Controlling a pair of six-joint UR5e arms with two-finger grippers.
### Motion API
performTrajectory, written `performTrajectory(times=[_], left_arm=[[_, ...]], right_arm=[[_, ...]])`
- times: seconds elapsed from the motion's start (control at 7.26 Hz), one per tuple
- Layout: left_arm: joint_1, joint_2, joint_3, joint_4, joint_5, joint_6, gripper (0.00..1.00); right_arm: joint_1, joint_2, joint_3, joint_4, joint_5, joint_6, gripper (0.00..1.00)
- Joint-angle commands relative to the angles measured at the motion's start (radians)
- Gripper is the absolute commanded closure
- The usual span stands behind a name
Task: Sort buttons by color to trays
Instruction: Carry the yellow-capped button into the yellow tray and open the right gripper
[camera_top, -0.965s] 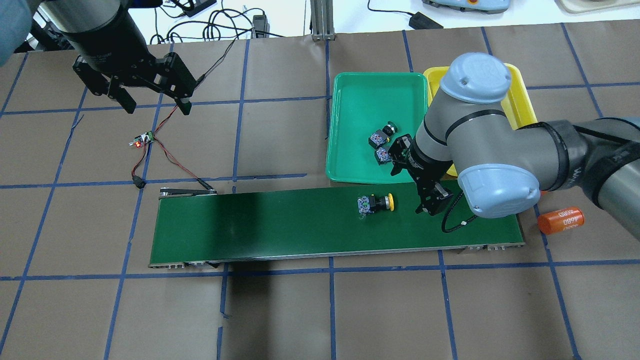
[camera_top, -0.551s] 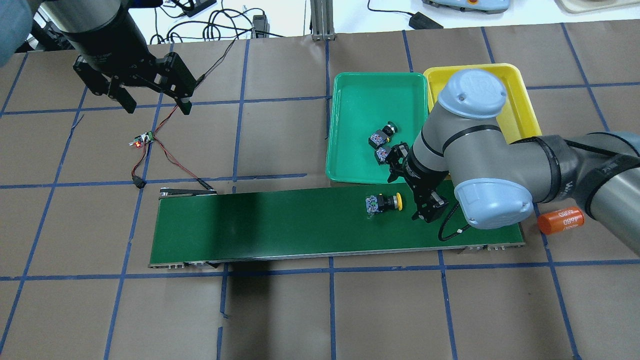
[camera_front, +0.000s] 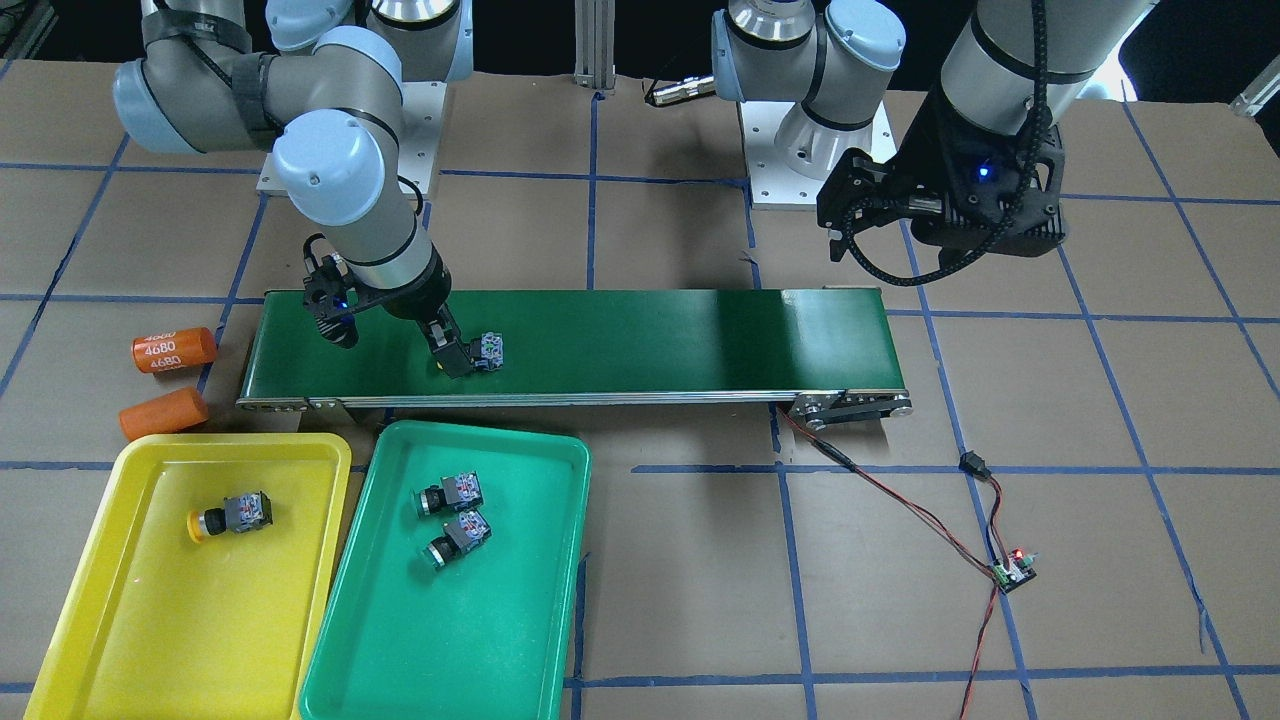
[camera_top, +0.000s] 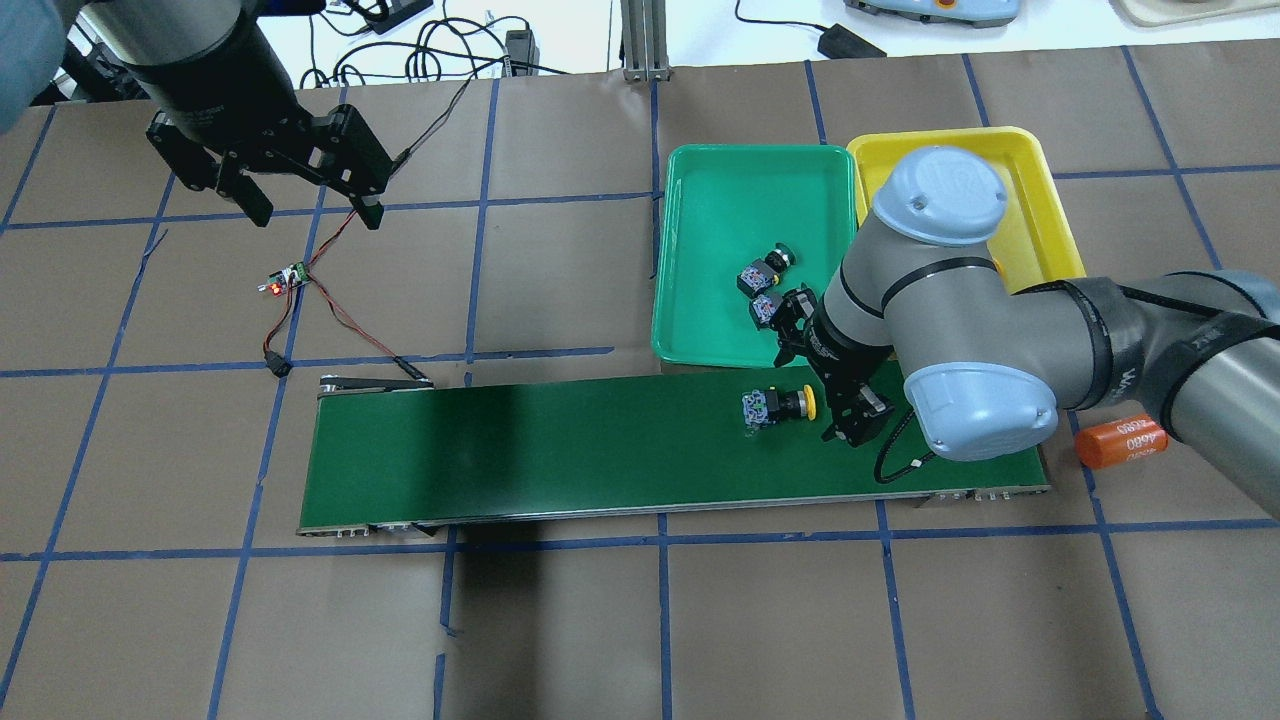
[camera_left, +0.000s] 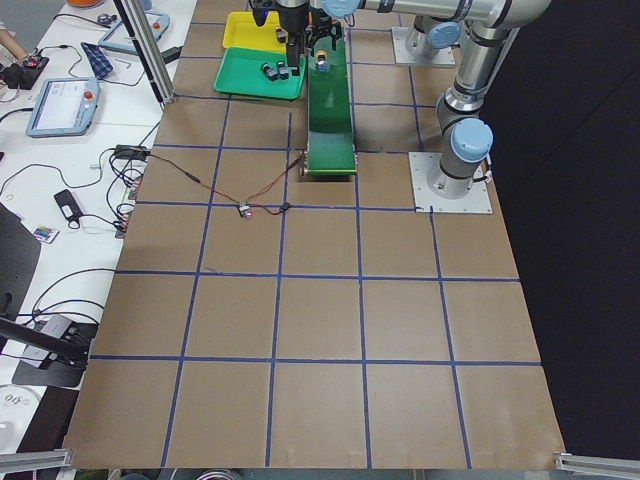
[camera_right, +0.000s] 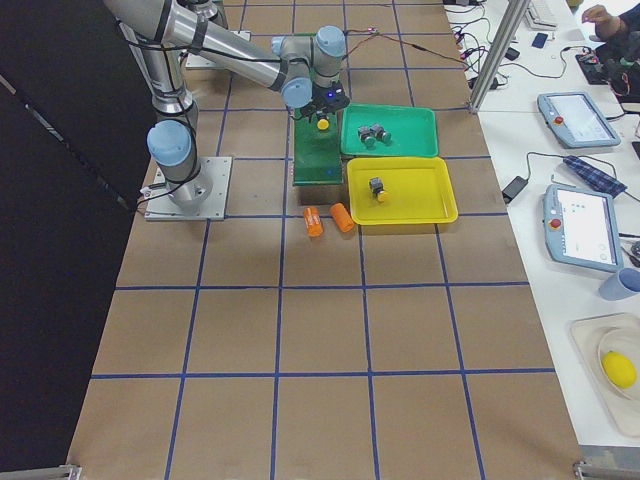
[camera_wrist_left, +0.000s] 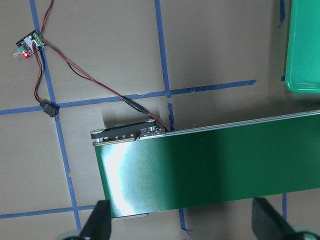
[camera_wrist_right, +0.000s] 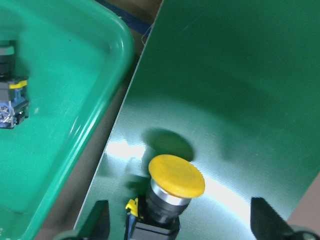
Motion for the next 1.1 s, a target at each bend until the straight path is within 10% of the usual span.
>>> performTrajectory(times=[0.0, 0.28, 0.96], left_arm=[[-0.001, -0.004, 0.0, 0.0, -0.001, 0.0, 0.0], [-0.001, -0.004, 0.001, 0.0, -0.001, -0.001, 0.0], [-0.001, -0.007, 0.001, 0.0, -0.001, 0.0, 0.0]], right_arm=[[0.0, 0.025, 0.001, -0.032, -0.015, -0.001, 0.05], [0.0, 0.025, 0.001, -0.03, -0.01, -0.008, 1.0], [-0.023, -0.025, -0.065, 0.002, -0.182, -0.107, 1.0]])
